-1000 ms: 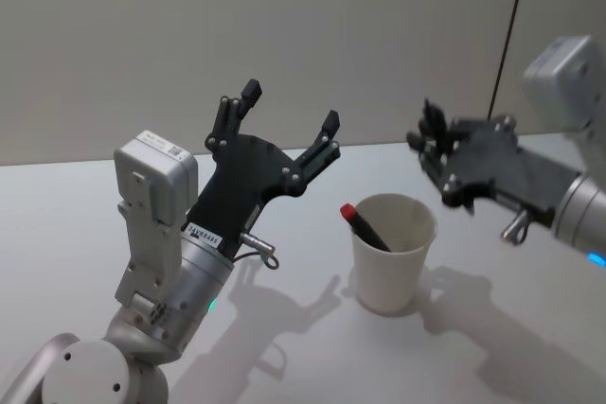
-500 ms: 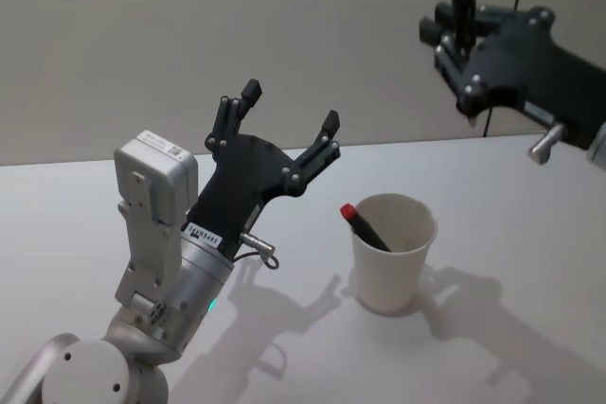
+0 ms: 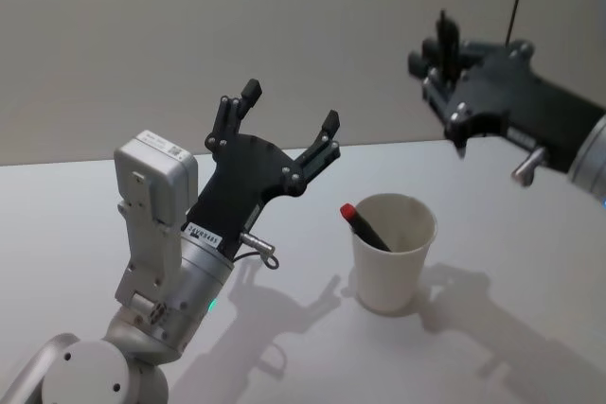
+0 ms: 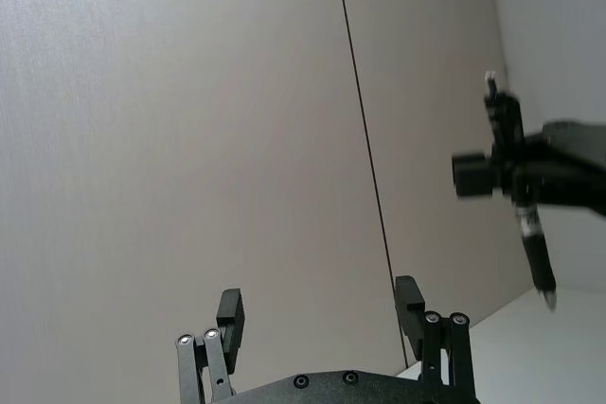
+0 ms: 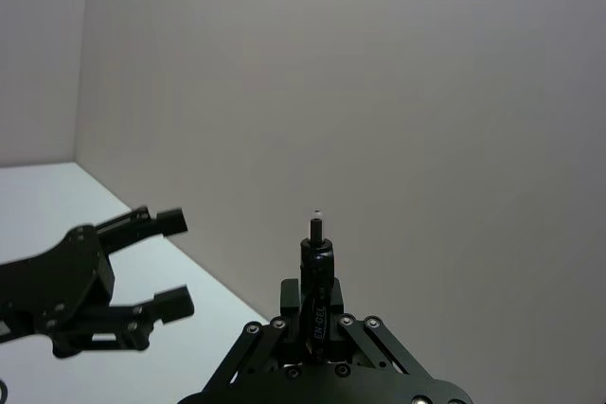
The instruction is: Place the pen into the pen holder.
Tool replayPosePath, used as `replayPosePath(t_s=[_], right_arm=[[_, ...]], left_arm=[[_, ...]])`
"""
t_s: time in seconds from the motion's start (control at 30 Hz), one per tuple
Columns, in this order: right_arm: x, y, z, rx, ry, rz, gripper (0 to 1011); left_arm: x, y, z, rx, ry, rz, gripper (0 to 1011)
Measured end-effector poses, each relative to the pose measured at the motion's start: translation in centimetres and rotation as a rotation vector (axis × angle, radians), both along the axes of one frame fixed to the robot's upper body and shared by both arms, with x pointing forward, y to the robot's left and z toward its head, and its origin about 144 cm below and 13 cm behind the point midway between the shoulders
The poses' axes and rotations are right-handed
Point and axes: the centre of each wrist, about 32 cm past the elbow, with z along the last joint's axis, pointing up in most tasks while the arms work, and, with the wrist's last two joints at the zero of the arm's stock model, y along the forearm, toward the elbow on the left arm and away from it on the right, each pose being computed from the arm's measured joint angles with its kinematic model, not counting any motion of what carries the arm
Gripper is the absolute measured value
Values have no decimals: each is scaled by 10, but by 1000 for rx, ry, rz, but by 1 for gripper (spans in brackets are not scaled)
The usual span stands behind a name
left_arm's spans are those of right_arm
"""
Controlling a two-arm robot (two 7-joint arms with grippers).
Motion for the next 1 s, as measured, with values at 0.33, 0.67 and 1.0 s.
replayPosePath(t_s=[0.33,0.67,1.0], right_arm=[[12,6,-30,-40,86,22,132],[20,14,-37,24,72,86,132],[26,21,-39,78,57,120,132]], left_arm=[[0,0,0,0,0,0,1001],[0,0,0,0,0,0,1001],[0,0,0,0,0,0,1001]])
